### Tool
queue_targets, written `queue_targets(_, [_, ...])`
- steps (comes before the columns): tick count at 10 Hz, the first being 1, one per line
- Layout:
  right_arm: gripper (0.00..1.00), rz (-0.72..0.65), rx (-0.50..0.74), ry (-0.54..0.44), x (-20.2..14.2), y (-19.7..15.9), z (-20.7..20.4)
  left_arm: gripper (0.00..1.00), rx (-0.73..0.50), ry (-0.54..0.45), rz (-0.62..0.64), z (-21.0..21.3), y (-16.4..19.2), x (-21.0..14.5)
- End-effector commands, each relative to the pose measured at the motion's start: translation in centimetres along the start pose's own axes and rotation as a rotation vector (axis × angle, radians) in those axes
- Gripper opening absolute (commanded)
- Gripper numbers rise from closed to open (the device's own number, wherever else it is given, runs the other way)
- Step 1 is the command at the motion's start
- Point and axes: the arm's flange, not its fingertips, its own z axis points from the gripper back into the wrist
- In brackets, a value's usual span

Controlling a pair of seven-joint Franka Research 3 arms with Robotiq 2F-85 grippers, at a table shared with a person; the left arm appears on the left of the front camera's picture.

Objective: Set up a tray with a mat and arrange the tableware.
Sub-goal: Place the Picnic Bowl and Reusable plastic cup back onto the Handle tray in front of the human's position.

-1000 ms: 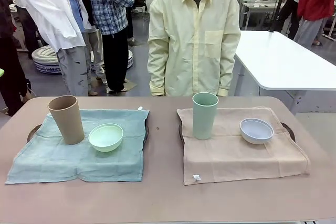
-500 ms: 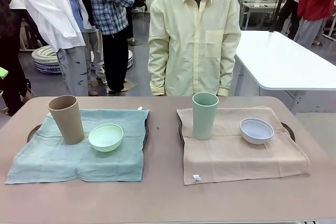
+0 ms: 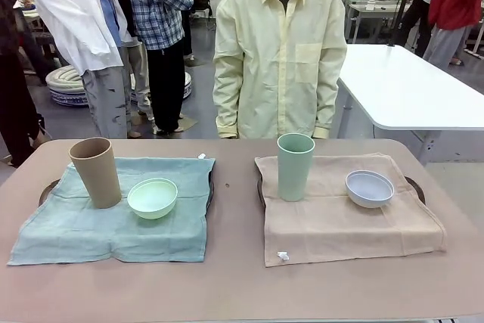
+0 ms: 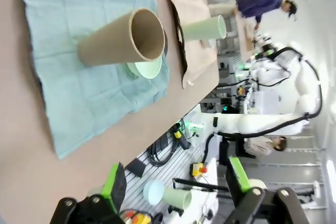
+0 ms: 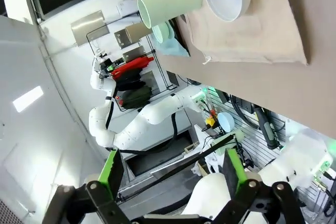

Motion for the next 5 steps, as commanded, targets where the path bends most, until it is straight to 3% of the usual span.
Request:
queue_targets(1, [1.0,-0.022,0.022,0.004,0.9,0.78,0.26,1.0,-0.015,-0.013,-0.026,0.46,0.12,0.7])
queue_targets(5, [1.0,0.0,0.0,0.0,0.0,0.0,0.0,1.0,0.0,0.0,0.0,0.0,0.0,0.0])
